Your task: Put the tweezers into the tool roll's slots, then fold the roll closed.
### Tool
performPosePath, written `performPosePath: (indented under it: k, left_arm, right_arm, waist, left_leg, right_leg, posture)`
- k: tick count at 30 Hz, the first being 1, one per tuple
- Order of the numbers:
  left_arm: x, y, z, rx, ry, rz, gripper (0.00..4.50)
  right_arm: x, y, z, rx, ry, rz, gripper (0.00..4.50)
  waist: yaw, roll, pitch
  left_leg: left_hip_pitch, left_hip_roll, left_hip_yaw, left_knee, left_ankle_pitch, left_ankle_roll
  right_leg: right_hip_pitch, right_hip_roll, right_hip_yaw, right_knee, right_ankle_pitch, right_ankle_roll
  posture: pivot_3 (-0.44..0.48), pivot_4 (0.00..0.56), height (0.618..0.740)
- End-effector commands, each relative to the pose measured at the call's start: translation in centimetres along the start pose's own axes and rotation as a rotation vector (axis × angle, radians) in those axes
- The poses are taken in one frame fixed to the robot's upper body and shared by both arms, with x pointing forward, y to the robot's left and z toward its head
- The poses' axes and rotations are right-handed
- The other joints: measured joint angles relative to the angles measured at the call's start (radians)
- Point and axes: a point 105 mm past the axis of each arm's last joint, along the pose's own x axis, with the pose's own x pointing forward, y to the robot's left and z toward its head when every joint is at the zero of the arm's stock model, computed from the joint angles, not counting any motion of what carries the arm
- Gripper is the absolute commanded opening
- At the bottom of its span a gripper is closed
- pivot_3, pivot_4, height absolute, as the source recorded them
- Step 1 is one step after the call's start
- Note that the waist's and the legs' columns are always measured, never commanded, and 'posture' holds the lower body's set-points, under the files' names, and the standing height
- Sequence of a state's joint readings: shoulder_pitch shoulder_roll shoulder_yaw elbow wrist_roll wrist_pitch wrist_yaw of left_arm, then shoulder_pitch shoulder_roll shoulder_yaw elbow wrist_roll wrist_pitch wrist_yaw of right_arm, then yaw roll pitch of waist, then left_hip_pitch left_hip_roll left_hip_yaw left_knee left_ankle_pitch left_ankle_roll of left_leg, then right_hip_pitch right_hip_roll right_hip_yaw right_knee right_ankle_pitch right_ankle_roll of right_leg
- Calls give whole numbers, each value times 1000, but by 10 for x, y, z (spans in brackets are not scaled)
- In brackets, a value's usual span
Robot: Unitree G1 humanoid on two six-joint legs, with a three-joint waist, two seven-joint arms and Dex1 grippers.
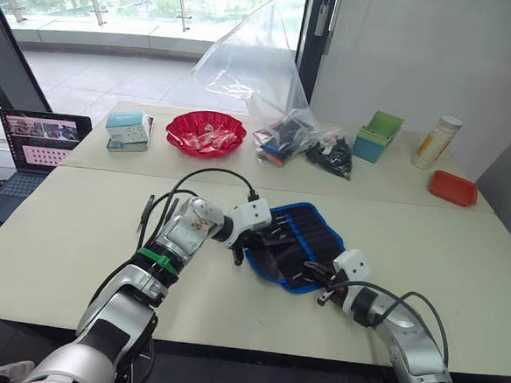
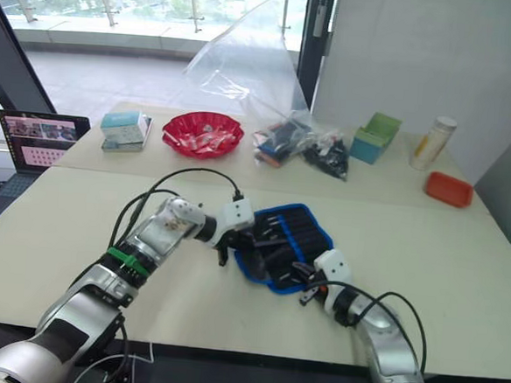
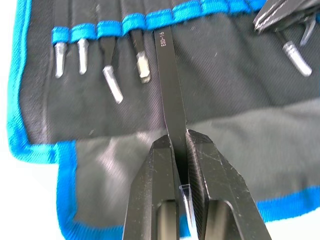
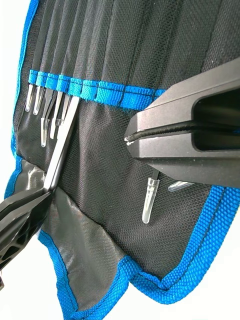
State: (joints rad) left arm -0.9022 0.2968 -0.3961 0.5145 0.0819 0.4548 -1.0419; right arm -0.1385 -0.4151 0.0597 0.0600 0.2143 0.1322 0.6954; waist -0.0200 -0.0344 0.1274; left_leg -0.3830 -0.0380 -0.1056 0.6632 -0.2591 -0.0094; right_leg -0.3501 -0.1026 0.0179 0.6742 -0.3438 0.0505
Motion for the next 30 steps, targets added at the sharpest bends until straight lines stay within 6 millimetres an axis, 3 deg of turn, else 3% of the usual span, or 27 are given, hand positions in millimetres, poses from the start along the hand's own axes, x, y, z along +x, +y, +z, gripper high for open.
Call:
performPosePath:
  k: [1,15,19,30]
  left_arm:
    - [2,3,19,57,-31,10,8]
    - [35,6,43,86,-79,42,8]
    - [47,4,42,70,-81,44,8]
    - [56,1,44,88,-89,30,8]
  right_arm:
    - [-4,9,-38,59,135,11,0]
    - [-8,11,-39,68,133,-7,0]
    - [-10,12,-40,72,134,-18,0]
    - [-15,9,-43,81,136,-51,0]
  waist:
    - [0,0,0]
    - [4,0,0]
    - [7,0,0]
    - [13,0,0]
  left_leg:
    - [0,0,0,0,0,0]
    - [0,0,0,2,0,0]
    - [-1,-1,0,2,0,1]
    - [-1,-2,0,4,-1,1]
  right_leg:
    - [0,0,0,0,0,0]
    - [0,0,0,1,0,0]
    - [0,-1,0,1,0,0]
    - [0,-2,-1,4,0,0]
  posture:
    - [0,150,740]
    - [0,150,740]
    - [0,150,740]
    - [0,150,740]
